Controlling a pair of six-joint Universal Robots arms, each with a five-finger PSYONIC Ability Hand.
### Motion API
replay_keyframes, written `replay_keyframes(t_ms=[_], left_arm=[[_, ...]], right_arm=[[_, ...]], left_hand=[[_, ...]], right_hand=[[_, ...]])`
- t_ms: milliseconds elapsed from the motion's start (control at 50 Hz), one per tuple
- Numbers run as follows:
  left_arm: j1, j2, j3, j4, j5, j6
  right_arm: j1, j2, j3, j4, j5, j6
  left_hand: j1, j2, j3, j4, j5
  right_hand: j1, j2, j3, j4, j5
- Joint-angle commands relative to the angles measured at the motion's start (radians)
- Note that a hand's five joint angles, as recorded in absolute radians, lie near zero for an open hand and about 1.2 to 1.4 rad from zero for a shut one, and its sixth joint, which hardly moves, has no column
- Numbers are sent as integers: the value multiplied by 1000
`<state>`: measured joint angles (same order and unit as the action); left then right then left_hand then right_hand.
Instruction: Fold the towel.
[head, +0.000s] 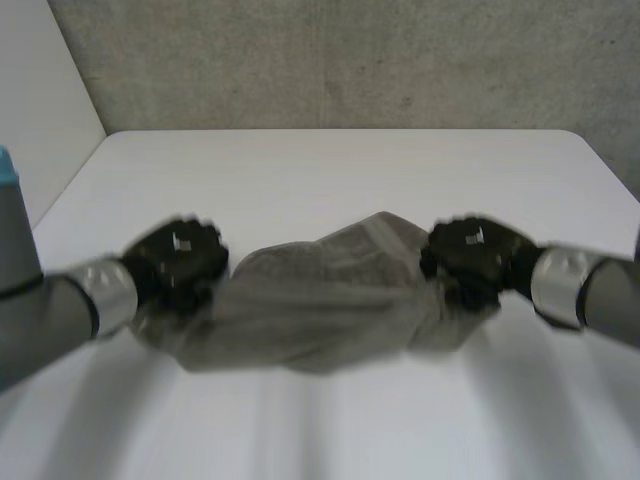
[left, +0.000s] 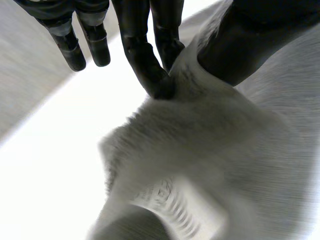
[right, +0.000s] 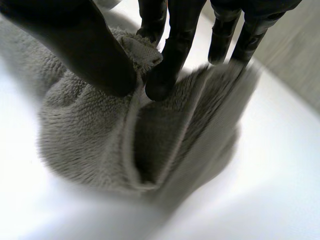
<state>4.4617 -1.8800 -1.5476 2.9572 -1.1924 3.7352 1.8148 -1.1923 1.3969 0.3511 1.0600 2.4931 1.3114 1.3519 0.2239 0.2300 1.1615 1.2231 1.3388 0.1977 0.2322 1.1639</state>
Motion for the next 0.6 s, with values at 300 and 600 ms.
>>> replay_keyframes(t_ms=[300, 600], left_arm=[[-58, 193, 408, 674, -138, -449], [111, 122, -142, 671, -15, -391]], right_arm=[[139, -236, -303, -571, -12, 414], [104, -245, 154, -392, -54, 53]], left_hand=[[85, 44, -49, -55, 60], [85, 44, -49, -55, 60]], right_hand=[[173, 58, -23, -58, 58], [173, 58, -23, -58, 58]])
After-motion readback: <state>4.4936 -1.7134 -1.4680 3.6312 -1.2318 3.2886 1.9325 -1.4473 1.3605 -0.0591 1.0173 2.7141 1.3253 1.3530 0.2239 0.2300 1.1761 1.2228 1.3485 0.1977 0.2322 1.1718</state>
